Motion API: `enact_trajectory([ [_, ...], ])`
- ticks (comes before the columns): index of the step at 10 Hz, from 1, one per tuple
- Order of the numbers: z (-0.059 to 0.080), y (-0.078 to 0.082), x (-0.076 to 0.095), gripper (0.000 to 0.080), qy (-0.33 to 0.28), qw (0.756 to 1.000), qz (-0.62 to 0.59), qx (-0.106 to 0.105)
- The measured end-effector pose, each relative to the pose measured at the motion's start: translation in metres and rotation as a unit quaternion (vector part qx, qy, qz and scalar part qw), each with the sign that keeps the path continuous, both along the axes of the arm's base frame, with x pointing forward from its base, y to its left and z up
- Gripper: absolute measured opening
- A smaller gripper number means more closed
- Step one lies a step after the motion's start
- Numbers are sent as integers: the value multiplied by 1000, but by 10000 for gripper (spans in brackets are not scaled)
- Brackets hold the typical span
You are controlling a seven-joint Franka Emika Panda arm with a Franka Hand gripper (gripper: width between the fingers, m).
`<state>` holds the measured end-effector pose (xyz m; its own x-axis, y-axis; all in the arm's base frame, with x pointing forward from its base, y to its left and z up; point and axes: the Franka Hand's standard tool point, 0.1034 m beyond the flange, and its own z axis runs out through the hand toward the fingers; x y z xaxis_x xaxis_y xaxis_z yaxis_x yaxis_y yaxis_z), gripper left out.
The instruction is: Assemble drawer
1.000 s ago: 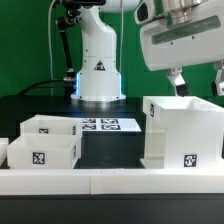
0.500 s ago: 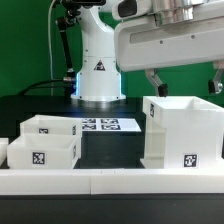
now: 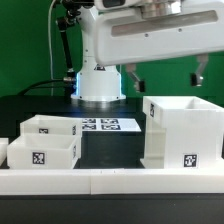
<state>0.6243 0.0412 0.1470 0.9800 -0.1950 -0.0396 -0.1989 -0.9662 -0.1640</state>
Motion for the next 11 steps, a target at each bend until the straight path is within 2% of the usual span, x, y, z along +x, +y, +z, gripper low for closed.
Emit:
enact_trajectory([
  [2, -11, -49, -16, 649, -12, 1000, 24, -5],
  [3, -18, -66, -22, 649, -14, 1000, 26, -5],
  [6, -19, -64, -21, 649, -12, 1000, 20, -5],
  [8, -26, -64, -10, 649, -15, 999, 49, -8],
  [11, -50, -94, -33, 649, -4, 996, 80, -40],
])
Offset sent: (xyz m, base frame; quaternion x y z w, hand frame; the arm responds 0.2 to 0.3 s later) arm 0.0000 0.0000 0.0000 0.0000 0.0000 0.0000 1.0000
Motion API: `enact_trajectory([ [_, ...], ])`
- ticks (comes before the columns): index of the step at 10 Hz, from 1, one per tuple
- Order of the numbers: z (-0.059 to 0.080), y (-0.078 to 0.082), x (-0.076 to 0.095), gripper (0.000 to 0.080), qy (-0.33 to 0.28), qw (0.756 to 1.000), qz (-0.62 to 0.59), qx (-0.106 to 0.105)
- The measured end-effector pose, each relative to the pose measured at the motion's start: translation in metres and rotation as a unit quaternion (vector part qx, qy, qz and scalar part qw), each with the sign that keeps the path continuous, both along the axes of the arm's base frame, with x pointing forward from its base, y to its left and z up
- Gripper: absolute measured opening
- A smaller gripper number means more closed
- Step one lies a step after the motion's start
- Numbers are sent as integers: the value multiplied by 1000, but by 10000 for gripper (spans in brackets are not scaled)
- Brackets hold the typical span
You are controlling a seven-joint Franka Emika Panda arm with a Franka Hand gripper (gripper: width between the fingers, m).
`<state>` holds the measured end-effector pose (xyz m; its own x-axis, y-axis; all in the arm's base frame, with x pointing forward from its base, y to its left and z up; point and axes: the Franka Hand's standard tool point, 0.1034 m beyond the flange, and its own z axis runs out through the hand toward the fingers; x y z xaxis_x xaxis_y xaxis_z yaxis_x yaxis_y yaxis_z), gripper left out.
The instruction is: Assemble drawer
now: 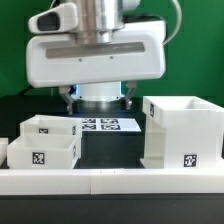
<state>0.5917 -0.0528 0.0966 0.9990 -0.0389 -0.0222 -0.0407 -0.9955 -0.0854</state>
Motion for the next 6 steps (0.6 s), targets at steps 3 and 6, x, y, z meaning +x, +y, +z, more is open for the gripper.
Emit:
enact_trajectory([
  [3, -24, -24, -21, 649, -13, 1000, 2, -1],
  [6, -23, -20, -18, 649, -7, 1000, -3, 5],
])
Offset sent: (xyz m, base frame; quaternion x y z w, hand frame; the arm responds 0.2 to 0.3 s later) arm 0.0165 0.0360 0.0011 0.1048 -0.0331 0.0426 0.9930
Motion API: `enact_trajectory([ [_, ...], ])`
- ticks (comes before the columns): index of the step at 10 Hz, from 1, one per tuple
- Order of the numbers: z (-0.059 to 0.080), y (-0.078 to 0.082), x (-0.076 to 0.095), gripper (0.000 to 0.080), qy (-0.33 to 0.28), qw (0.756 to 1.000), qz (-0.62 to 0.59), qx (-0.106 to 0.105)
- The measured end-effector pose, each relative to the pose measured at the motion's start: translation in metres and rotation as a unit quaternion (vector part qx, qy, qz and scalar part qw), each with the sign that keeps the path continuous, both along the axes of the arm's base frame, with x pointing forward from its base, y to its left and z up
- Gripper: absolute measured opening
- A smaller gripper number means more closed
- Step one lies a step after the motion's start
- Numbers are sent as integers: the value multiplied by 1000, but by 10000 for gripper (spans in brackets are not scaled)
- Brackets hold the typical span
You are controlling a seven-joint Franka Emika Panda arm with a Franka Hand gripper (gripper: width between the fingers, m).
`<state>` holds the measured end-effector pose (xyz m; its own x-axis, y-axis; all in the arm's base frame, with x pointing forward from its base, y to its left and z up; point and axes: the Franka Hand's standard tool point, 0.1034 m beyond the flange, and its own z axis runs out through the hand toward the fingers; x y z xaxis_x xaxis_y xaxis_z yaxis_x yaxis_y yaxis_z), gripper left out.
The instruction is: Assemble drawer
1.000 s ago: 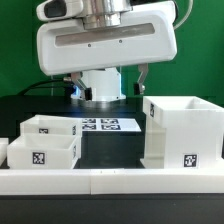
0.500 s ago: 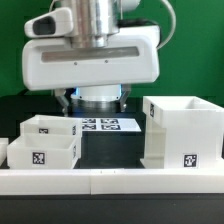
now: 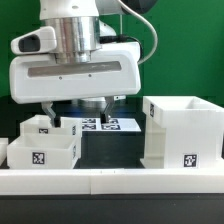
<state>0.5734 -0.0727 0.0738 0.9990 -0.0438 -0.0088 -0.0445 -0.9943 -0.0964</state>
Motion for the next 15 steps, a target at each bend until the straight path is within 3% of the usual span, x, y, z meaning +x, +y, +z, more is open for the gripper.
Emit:
enact_trajectory([
  [2, -3, -2, 0, 649, -9, 1000, -2, -10],
  [7, -51, -16, -33, 649, -31, 998, -12, -44],
  [11, -67, -17, -37, 649, -28, 998, -10, -50],
  [14, -68, -13, -38, 637, -26, 998, -7, -49],
  [15, -68, -12, -38, 466, -26, 998, -7, -49],
])
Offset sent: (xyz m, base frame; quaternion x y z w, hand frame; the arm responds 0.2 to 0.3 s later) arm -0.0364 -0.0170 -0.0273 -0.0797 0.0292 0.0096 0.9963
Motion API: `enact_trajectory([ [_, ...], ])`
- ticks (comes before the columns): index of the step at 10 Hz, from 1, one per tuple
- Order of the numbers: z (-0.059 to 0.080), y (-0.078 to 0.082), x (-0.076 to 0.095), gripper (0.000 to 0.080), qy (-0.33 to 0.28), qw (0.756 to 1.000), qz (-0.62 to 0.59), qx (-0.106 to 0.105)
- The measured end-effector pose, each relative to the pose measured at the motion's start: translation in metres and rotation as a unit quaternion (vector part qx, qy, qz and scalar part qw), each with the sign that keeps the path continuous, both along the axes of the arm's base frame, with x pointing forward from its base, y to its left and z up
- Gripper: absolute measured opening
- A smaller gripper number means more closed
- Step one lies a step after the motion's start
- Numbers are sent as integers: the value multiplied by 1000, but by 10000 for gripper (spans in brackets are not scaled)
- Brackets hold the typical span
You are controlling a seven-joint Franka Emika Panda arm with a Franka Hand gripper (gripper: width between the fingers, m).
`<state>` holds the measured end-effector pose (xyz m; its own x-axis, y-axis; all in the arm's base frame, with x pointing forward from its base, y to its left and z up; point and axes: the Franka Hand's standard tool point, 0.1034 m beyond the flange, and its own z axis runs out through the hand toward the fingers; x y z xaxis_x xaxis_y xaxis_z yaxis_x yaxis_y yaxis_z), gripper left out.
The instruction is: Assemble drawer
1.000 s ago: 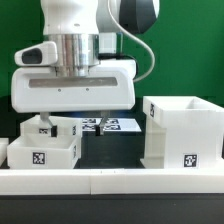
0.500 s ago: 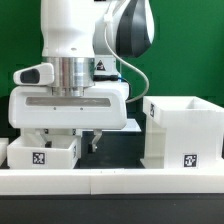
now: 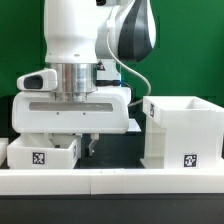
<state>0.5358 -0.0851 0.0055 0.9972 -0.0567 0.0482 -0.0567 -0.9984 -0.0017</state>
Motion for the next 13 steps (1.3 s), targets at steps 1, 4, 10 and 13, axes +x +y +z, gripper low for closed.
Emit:
enact_trajectory([
  [1, 0, 1, 0, 271, 0, 1000, 1, 0],
  [4, 0, 3, 0, 43, 0, 1000, 3, 0],
  [10, 4, 0, 2, 40, -2, 999, 50, -3],
  [13, 22, 11, 7, 41, -5, 994, 113, -2],
])
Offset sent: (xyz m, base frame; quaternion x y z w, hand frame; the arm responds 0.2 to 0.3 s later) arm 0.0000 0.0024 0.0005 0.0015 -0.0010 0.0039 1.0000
